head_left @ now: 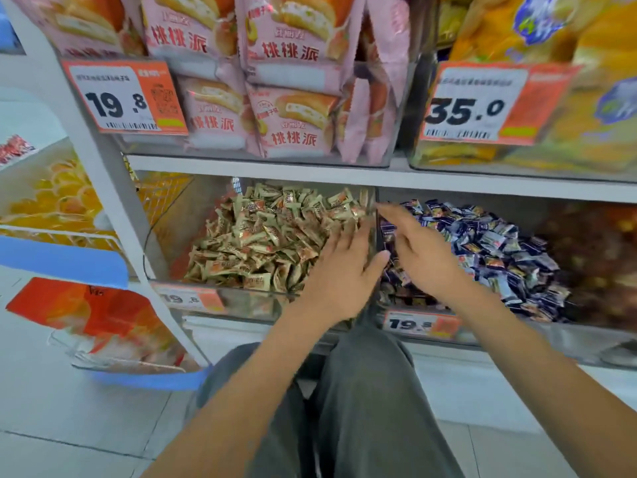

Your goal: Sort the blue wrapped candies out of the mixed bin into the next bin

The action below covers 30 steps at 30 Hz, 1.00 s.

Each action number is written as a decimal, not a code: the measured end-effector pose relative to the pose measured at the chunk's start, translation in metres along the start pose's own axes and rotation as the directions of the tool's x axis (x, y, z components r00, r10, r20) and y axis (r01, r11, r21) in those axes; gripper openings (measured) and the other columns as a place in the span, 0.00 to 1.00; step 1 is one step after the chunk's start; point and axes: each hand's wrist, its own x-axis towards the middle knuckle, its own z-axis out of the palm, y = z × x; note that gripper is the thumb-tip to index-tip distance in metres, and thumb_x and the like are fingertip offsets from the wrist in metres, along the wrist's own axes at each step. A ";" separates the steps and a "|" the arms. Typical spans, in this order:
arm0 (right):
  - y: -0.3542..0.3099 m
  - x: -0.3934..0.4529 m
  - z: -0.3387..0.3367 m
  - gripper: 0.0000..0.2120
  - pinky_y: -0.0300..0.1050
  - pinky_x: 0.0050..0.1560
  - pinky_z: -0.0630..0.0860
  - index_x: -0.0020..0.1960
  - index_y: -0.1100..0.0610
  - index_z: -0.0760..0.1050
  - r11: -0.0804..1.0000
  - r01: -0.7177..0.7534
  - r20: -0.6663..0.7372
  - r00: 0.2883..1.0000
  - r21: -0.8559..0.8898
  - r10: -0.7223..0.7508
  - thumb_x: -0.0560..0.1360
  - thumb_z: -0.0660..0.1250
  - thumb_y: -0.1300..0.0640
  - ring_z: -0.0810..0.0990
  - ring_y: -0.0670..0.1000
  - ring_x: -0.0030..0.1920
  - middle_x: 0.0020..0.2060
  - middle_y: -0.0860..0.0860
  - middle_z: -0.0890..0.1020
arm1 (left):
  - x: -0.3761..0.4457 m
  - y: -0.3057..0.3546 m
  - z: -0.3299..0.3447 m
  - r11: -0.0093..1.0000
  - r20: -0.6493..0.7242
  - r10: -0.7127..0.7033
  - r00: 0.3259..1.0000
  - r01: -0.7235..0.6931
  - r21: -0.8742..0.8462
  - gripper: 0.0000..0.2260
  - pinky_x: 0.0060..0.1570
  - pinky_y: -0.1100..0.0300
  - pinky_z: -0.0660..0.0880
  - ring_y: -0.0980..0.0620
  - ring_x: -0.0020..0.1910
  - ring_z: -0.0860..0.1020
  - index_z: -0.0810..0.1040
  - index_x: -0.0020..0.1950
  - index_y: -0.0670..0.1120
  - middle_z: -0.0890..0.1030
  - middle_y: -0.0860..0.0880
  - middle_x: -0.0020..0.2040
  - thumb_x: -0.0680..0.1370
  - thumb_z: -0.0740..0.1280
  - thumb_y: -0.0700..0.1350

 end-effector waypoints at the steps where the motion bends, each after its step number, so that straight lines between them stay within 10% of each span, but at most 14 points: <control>1: 0.020 0.005 -0.006 0.22 0.41 0.42 0.72 0.73 0.52 0.61 0.994 -0.091 -0.025 0.996 -0.062 0.090 0.80 0.54 0.63 0.78 0.49 0.40 0.59 0.61 0.77 | 0.000 0.012 0.011 0.997 0.000 0.012 1.000 -0.012 -0.070 0.28 0.75 0.51 0.47 0.47 0.76 0.43 0.45 0.77 0.49 0.45 0.46 0.78 0.81 0.50 0.58; 3: 0.061 0.023 -0.017 0.23 0.53 0.56 0.71 0.74 0.52 0.56 0.929 -0.262 0.004 0.962 -0.262 0.272 0.81 0.56 0.53 0.77 0.59 0.55 0.61 0.65 0.74 | -0.005 0.026 0.032 0.994 -0.024 0.034 0.999 -0.036 -0.103 0.26 0.70 0.51 0.62 0.44 0.75 0.55 0.49 0.77 0.50 0.41 0.45 0.77 0.81 0.53 0.54; 6: 0.105 0.046 -0.021 0.30 0.71 0.68 0.41 0.74 0.34 0.44 0.783 -0.277 0.193 0.873 -0.558 0.447 0.75 0.48 0.30 0.47 0.60 0.76 0.77 0.49 0.51 | -0.006 0.026 0.045 0.999 -0.029 -0.002 1.000 0.003 0.034 0.32 0.40 0.54 0.76 0.43 0.46 0.77 0.49 0.77 0.53 0.36 0.47 0.76 0.79 0.60 0.38; 11: 0.113 0.024 -0.012 0.34 0.71 0.69 0.39 0.74 0.33 0.44 0.821 -0.168 0.428 0.786 -0.546 0.446 0.70 0.43 0.25 0.34 0.58 0.74 0.76 0.39 0.42 | -0.004 0.027 0.045 0.998 -0.003 -0.026 1.000 0.026 0.062 0.38 0.31 0.55 0.72 0.52 0.27 0.69 0.46 0.77 0.55 0.34 0.49 0.76 0.75 0.60 0.32; 14: 0.107 -0.002 -0.028 0.28 0.66 0.71 0.41 0.71 0.28 0.41 0.859 -0.089 0.549 0.735 -0.504 0.399 0.73 0.44 0.28 0.36 0.53 0.75 0.75 0.39 0.41 | -0.004 0.029 0.046 0.996 -0.032 -0.055 0.998 0.057 0.069 0.37 0.43 0.53 0.76 0.45 0.43 0.77 0.46 0.77 0.54 0.36 0.48 0.76 0.76 0.61 0.35; 17: 0.101 -0.020 -0.050 0.26 0.65 0.72 0.43 0.70 0.27 0.39 0.880 0.006 0.688 0.625 -0.476 0.368 0.73 0.39 0.29 0.36 0.53 0.75 0.73 0.36 0.37 | -0.006 0.035 0.058 0.942 -0.229 -0.037 0.973 0.111 0.318 0.31 0.72 0.42 0.51 0.33 0.74 0.50 0.53 0.76 0.45 0.44 0.37 0.76 0.75 0.57 0.52; 19: 0.099 -0.014 -0.064 0.24 0.62 0.73 0.49 0.71 0.28 0.43 0.899 -0.002 0.619 0.724 -0.439 0.304 0.75 0.38 0.32 0.49 0.51 0.76 0.75 0.38 0.49 | 0.000 0.056 0.065 0.929 -0.325 0.111 0.939 0.018 0.369 0.33 0.73 0.42 0.46 0.34 0.74 0.48 0.59 0.74 0.40 0.52 0.33 0.75 0.73 0.54 0.56; 22: 0.118 0.013 -0.073 0.22 0.61 0.73 0.49 0.74 0.34 0.46 0.864 -0.072 0.349 0.896 -0.498 0.276 0.81 0.42 0.41 0.51 0.50 0.76 0.76 0.43 0.52 | 0.033 0.089 0.081 0.934 -0.066 0.148 0.987 -0.117 0.338 0.33 0.74 0.47 0.41 0.41 0.75 0.40 0.47 0.76 0.39 0.43 0.37 0.76 0.79 0.51 0.56; 25: 0.163 0.011 -0.064 0.22 0.63 0.72 0.38 0.74 0.35 0.42 0.765 -0.155 0.332 0.834 -0.624 0.440 0.81 0.41 0.39 0.40 0.47 0.76 0.76 0.40 0.43 | 0.068 0.095 0.103 0.928 0.285 -0.153 0.946 0.038 0.372 0.37 0.69 0.40 0.32 0.38 0.72 0.32 0.38 0.77 0.48 0.34 0.40 0.75 0.77 0.47 0.67; 30: 0.215 -0.006 -0.085 0.26 0.53 0.74 0.38 0.76 0.42 0.41 0.662 -0.484 0.126 0.746 -0.573 0.654 0.80 0.37 0.38 0.40 0.49 0.76 0.76 0.43 0.46 | 0.099 0.067 0.107 0.882 0.374 -0.353 0.858 0.172 0.439 0.42 0.67 0.34 0.33 0.33 0.70 0.30 0.34 0.74 0.60 0.31 0.42 0.74 0.68 0.48 0.77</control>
